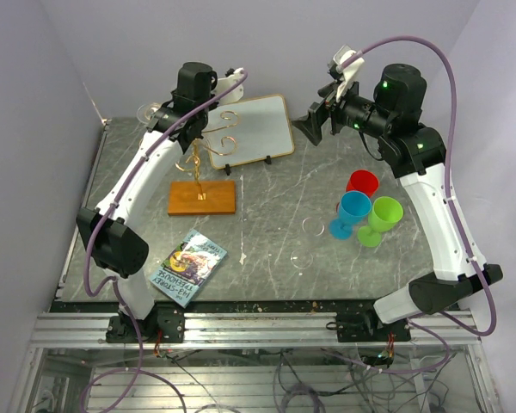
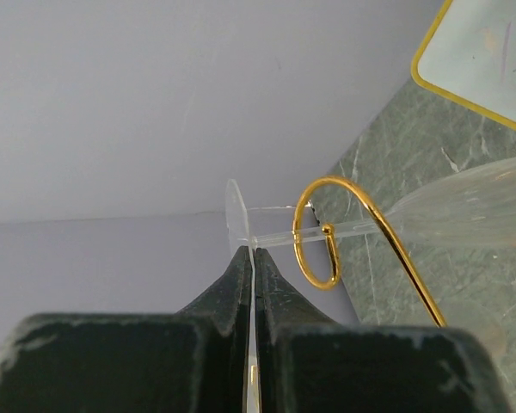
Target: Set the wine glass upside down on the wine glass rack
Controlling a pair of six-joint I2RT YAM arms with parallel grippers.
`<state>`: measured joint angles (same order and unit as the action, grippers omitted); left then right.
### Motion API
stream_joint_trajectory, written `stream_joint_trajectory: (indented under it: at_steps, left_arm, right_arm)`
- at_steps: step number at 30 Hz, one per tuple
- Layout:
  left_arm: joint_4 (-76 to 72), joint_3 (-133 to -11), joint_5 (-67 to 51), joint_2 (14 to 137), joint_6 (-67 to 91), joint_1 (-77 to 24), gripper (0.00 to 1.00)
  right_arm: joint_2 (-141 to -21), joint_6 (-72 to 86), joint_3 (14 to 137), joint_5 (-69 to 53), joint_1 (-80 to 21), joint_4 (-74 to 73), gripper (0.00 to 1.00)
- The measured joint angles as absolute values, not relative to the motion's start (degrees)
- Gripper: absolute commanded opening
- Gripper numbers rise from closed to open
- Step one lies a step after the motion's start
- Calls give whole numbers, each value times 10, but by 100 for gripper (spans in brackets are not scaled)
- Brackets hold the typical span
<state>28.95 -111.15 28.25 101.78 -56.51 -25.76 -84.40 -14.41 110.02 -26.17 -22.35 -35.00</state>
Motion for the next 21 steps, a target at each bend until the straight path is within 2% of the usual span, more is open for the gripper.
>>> stream_joint_trajectory:
  at_steps: [21]
  left_arm:
    - [330, -1112, 281, 1018, -544, -258, 17]
  right_arm:
    - [-844, -144, 1091, -262, -222, -349, 100]
